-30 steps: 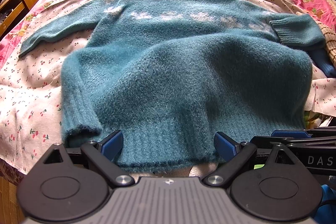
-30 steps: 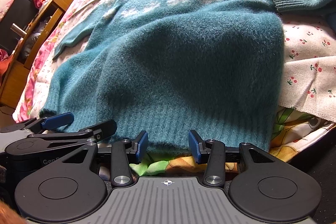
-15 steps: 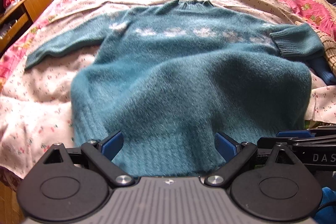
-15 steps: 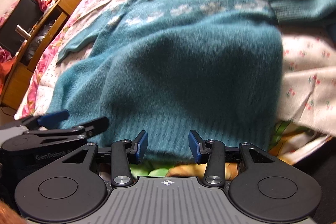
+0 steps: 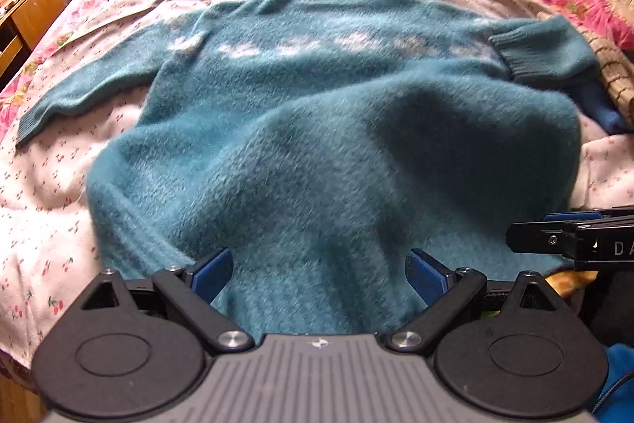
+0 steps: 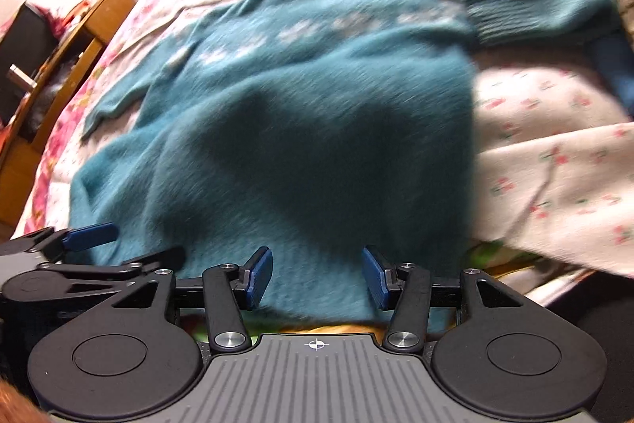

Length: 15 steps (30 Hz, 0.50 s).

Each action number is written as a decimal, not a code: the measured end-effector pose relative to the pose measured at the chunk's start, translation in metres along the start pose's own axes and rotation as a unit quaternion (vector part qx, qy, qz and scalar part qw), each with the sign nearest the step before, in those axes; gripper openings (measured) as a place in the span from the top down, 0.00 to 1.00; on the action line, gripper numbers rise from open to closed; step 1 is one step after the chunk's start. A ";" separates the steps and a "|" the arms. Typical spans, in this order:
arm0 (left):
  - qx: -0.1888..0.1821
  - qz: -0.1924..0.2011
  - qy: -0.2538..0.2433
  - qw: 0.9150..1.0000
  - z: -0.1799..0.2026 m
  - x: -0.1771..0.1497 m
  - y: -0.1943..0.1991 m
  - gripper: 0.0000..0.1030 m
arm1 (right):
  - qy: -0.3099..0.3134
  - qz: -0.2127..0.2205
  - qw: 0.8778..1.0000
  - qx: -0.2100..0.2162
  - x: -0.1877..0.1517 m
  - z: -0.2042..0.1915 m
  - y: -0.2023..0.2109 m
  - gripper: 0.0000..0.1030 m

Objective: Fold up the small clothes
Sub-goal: 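Move the right gripper toward the sweater sleeve cuff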

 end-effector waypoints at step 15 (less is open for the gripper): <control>-0.045 -0.018 -0.043 0.998 0.030 0.014 -0.032 0.00 | -0.044 -0.010 0.998 -0.043 0.008 0.049 -0.021 0.61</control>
Point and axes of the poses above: each gripper's, at about its wrist camera, not at the fingertips, and y roughly against the way its jaws point, z to its right, x to its top, the point moved 5 cm from there along -y, roughly the way its jaws point, and after that the axes turned 6 degrees about -y, right-handed, at the moved point
